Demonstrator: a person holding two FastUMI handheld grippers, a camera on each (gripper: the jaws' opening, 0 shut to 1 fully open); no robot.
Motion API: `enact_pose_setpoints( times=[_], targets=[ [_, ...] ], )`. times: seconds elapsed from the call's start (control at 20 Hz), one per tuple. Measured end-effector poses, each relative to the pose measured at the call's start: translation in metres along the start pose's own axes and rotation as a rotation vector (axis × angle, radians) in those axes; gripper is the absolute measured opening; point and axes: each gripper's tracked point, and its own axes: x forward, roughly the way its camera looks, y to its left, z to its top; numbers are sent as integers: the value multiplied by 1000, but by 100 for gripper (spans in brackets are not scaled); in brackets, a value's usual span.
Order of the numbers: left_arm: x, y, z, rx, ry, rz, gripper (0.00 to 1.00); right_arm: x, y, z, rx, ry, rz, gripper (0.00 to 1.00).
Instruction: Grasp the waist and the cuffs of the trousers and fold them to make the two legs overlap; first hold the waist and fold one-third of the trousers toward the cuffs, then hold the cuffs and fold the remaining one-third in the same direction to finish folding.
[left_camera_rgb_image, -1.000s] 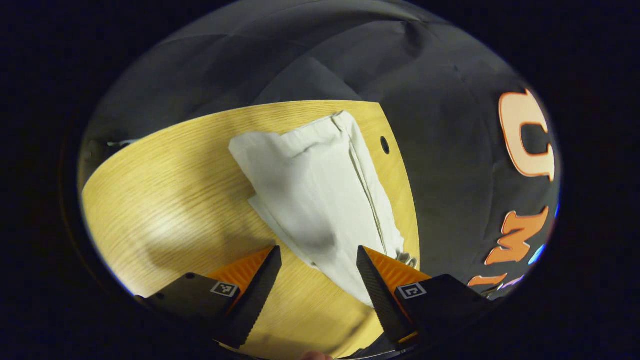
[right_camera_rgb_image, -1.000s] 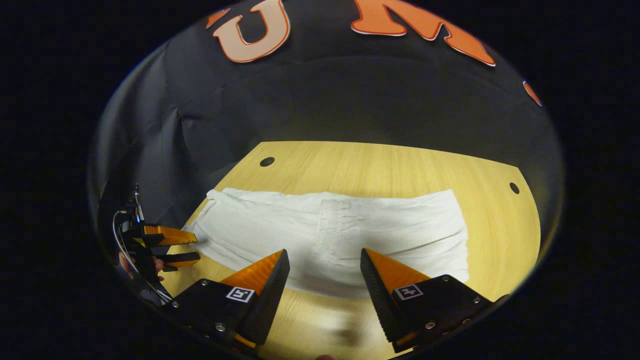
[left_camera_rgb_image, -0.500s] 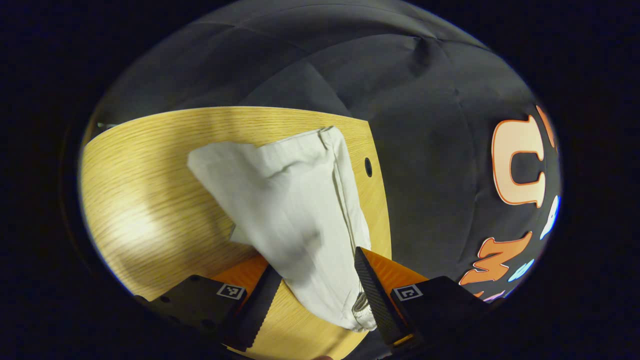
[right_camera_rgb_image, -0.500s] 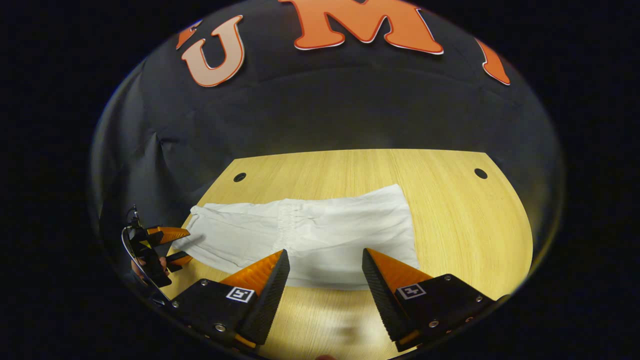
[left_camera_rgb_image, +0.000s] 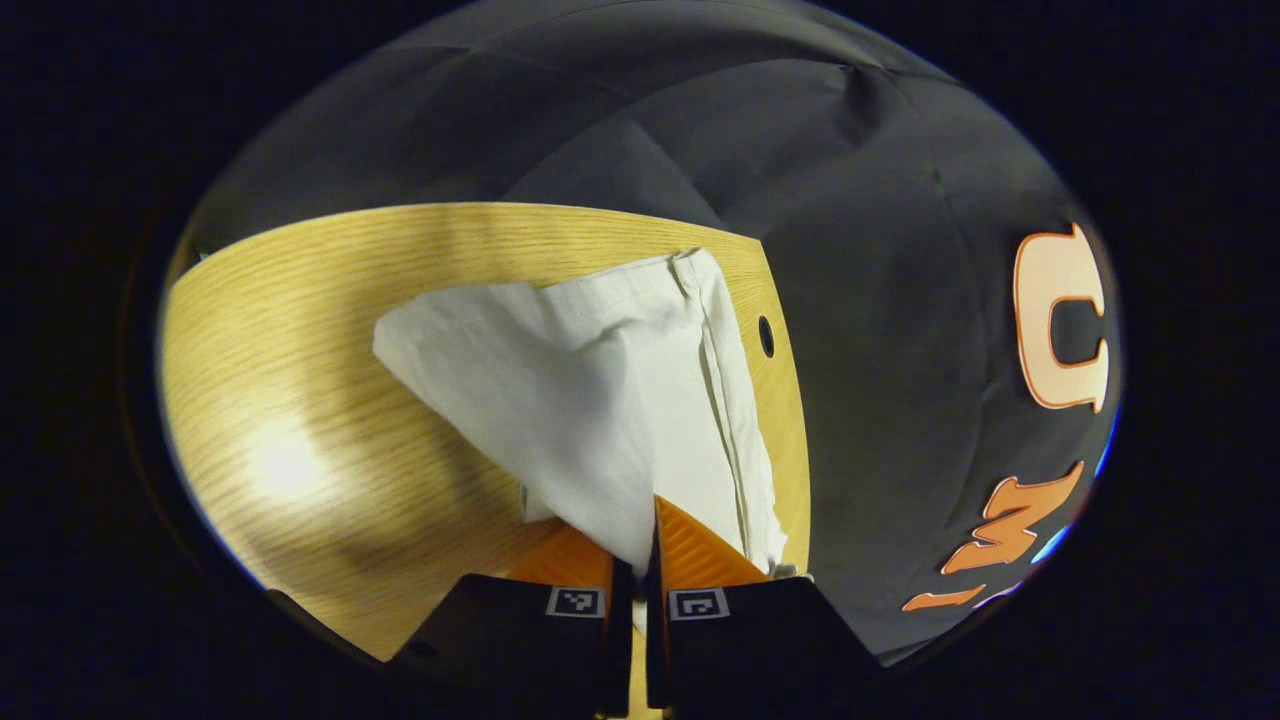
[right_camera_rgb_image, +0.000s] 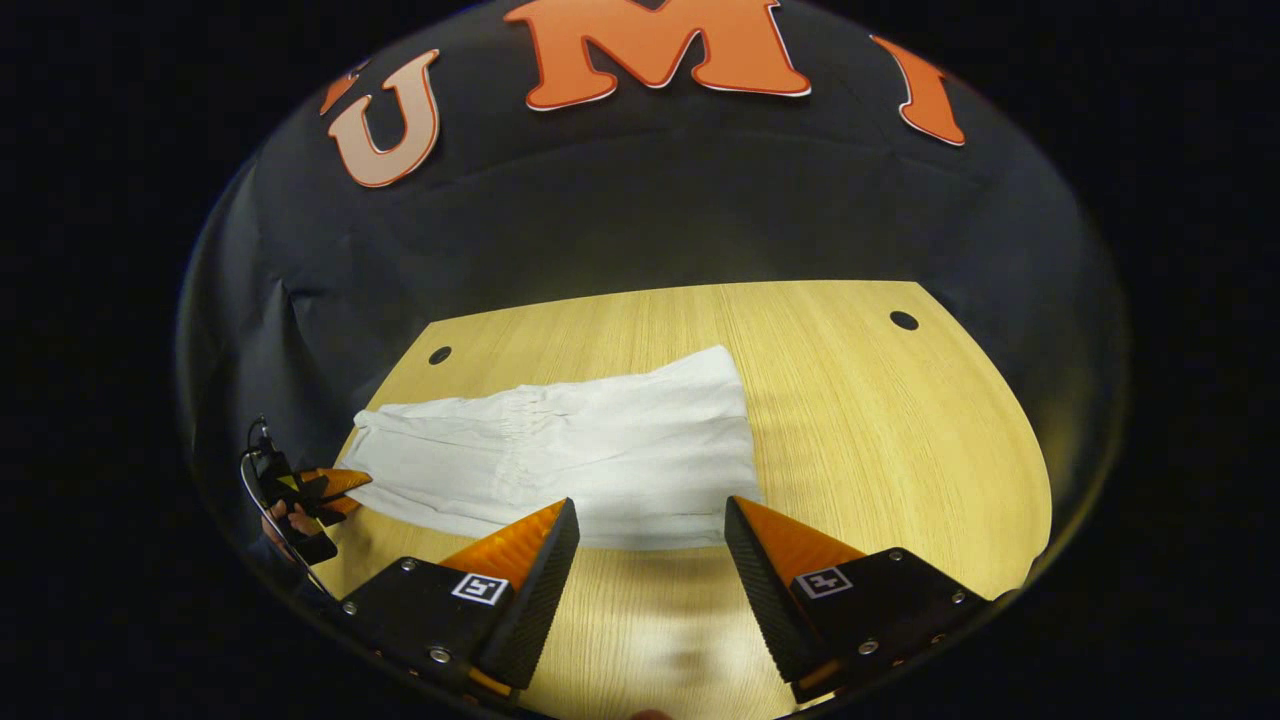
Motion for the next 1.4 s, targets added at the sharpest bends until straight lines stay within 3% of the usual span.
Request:
enact_pose_setpoints(
  times=[0.25, 0.85, 1.15, 1.4],
  targets=[
    [-24, -54, 3, 240, -83, -31, 10, -5, -14, 14, 1, -29, 22, 89],
    [-60, -192, -30, 572, -198, -111, 10, -23, -82, 30, 24, -104, 12, 89],
    [-51, -280, -91, 776, -192, -193, 9, -37, -127, 29, 78, -136, -14, 89],
    [-26, -329, -184, 948, -104, -260, 9, -45, -164, 22, 129, -143, -37, 89]
  ],
)
